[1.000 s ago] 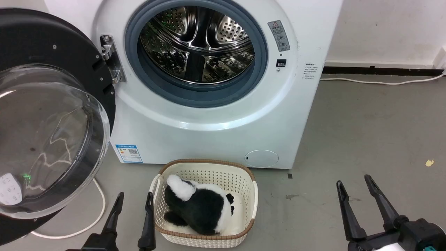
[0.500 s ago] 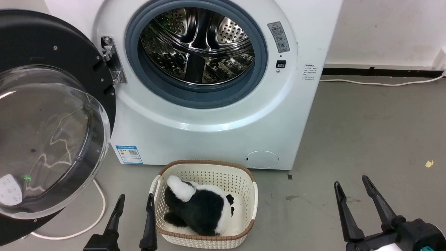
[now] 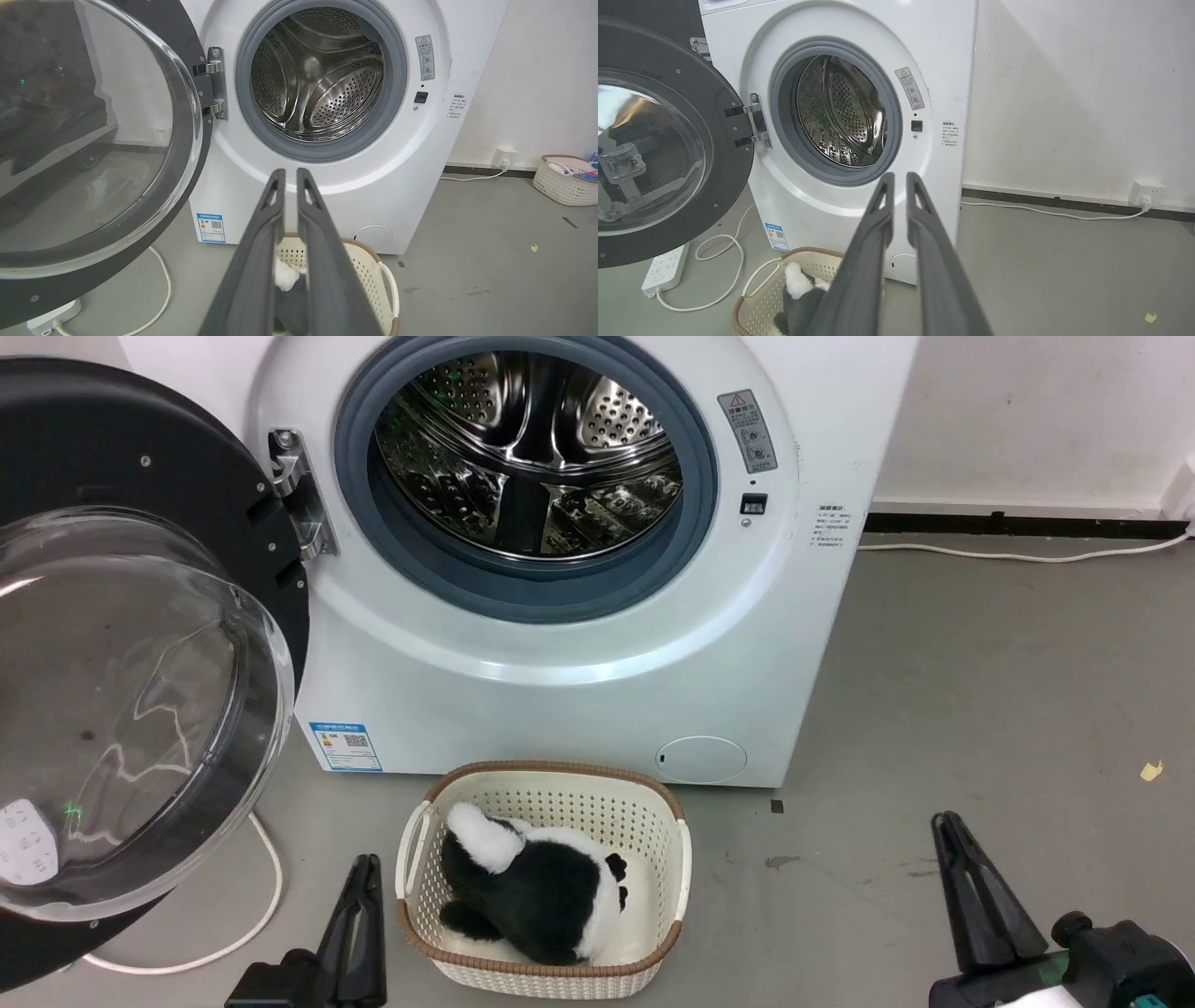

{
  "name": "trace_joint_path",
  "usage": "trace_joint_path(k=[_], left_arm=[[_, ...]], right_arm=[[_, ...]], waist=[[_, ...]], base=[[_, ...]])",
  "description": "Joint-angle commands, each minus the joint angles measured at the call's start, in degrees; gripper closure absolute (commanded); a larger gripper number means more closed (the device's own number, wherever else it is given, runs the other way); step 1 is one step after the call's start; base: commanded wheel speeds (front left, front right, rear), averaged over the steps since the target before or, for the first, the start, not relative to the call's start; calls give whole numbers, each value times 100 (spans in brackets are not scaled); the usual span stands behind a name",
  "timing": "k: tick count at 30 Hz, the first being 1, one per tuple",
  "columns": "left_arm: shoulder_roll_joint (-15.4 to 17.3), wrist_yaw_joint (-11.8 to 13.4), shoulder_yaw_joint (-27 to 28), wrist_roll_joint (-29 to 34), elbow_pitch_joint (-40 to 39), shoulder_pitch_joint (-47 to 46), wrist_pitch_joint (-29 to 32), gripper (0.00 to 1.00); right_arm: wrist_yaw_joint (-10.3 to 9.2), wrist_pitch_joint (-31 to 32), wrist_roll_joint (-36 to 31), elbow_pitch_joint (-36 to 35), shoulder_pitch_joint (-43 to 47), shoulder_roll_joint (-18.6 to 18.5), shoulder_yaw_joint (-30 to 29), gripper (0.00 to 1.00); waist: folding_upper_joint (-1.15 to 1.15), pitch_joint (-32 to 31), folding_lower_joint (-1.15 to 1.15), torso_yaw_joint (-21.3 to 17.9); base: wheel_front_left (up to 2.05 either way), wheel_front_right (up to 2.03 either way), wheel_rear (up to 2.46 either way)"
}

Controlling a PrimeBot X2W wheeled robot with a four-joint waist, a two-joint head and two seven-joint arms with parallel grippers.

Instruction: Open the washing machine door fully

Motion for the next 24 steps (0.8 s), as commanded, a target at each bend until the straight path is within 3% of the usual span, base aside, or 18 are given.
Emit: trace_joint_path(k=[1, 24], left_arm=[[-2, -3, 7, 6, 0, -4, 8, 100], [-67, -100, 132, 193, 7, -139, 278, 100]], right_arm=[[0, 8, -3, 2, -3, 0, 2, 100], [1, 279, -106, 53, -111, 6, -12, 100]], waist=[[0, 1, 0, 0], [0, 15, 0, 12]], base=[[0, 0, 0], [0, 0, 0]])
